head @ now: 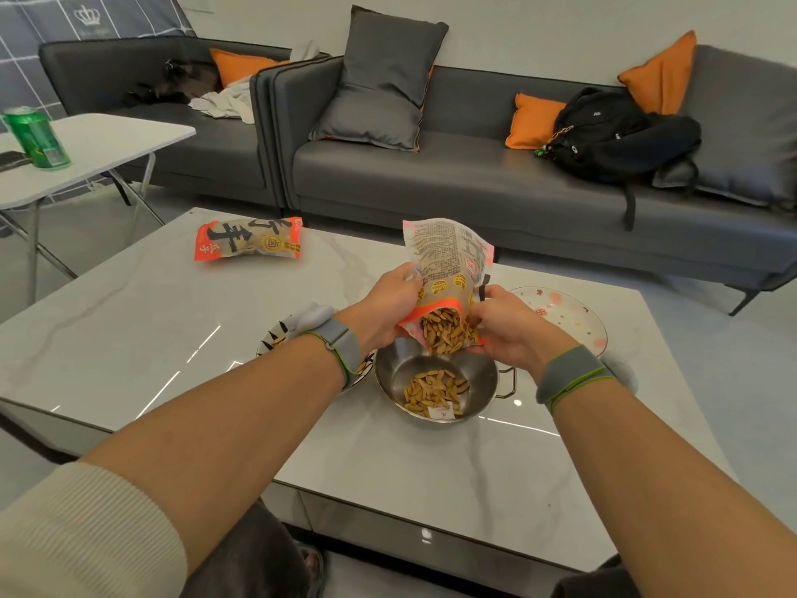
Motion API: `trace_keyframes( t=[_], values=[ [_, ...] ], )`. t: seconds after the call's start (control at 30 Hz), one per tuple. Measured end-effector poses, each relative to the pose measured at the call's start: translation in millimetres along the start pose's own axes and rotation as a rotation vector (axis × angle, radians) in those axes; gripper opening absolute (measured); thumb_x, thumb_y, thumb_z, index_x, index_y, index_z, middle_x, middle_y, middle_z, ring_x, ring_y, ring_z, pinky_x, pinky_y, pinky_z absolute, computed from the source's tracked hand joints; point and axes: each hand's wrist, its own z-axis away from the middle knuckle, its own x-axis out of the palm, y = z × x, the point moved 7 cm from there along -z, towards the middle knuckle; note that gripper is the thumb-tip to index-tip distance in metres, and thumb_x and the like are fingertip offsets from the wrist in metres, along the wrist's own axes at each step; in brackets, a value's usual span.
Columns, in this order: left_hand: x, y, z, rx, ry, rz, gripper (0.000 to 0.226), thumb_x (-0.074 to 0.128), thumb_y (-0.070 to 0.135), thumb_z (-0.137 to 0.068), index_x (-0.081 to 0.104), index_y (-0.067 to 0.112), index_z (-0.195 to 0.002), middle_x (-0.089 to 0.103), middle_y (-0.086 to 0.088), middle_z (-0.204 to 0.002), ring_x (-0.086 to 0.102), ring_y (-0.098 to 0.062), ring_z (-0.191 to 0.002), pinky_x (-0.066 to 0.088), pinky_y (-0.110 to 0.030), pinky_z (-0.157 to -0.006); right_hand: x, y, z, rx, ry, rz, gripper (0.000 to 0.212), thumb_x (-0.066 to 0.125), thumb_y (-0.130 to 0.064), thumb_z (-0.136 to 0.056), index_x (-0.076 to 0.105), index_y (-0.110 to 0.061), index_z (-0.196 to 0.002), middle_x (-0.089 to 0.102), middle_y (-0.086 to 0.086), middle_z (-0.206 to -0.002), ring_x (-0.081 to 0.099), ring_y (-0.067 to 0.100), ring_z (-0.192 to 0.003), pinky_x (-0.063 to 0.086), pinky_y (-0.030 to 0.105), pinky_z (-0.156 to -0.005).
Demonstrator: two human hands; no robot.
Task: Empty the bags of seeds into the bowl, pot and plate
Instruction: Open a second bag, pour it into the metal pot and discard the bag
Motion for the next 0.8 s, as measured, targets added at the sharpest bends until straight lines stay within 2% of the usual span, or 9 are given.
trace_keyframes(
  t=[0.17, 0.3, 0.43, 0.53, 0.7, 0.8],
  values=[
    [1.1, 0.7, -0.2, 0.001, -0.011, 0.015, 0.033, 0.034, 0.029, -0.117, 0.051, 0.030, -0.145, 0.075, -0.006, -0.124, 0.077, -0.033, -0.106, 0.063, -0.066, -0.085, -6.0, -1.6, -1.7, 0.009, -0.005, -0.052, 0.059, 0.042, 0.018, -0.097, 0.040, -0.011, -0.148, 0.061, 0.025, -0.134, 0.073, 0.044, -0.109, 0.066, 0.055, -0.070],
    [0.3, 0.6, -1.2, 0.008, -0.010, -0.024, 0.032, 0.034, 0.031, -0.117, 0.053, 0.028, -0.143, 0.074, -0.006, -0.123, 0.076, -0.034, -0.107, 0.063, -0.064, -0.087, 0.6, -0.4, 1.3, 0.000, -0.013, -0.006, 0.056, 0.041, 0.016, -0.100, 0.037, -0.018, -0.145, 0.060, 0.022, -0.127, 0.072, 0.041, -0.105, 0.067, 0.051, -0.064],
    [-0.3, 0.7, -1.9, 0.002, -0.017, -0.006, 0.032, 0.035, 0.031, -0.117, 0.053, 0.029, -0.144, 0.075, -0.006, -0.124, 0.077, -0.033, -0.107, 0.064, -0.063, -0.085, -6.9, -2.2, 0.5, 0.011, -0.003, -0.037, 0.055, 0.043, 0.016, -0.099, 0.041, -0.013, -0.145, 0.061, 0.023, -0.134, 0.072, 0.043, -0.110, 0.066, 0.053, -0.068],
    [-0.2, 1.7, 0.0, 0.015, -0.013, -0.034, 0.031, 0.035, 0.031, -0.117, 0.053, 0.031, -0.142, 0.075, -0.002, -0.121, 0.076, -0.031, -0.108, 0.064, -0.061, -0.088, -0.7, 0.3, 3.0, 0.007, -0.004, -0.002, 0.047, 0.043, 0.015, -0.101, 0.038, -0.017, -0.135, 0.061, 0.021, -0.128, 0.072, 0.041, -0.109, 0.067, 0.052, -0.067],
    [-2.1, 0.7, -0.6, 0.005, -0.018, -0.030, 0.032, 0.035, 0.031, -0.117, 0.055, 0.030, -0.142, 0.076, -0.005, -0.123, 0.077, -0.034, -0.107, 0.064, -0.065, -0.085, -4.4, -3.3, 1.5, 0.001, -0.004, -0.013, 0.050, 0.041, 0.016, -0.098, 0.044, -0.010, -0.141, 0.061, 0.024, -0.134, 0.073, 0.044, -0.108, 0.066, 0.059, -0.074],
    [-2.0, 1.0, 0.2, 0.013, -0.018, -0.041, 0.031, 0.035, 0.032, -0.117, 0.054, 0.032, -0.142, 0.076, -0.002, -0.123, 0.077, -0.031, -0.107, 0.064, -0.061, -0.087, 0.5, -0.8, 3.6, 0.003, -0.007, 0.006, 0.046, 0.041, 0.016, -0.100, 0.039, -0.014, -0.136, 0.059, 0.022, -0.130, 0.071, 0.043, -0.109, 0.067, 0.054, -0.065]
  ],
)
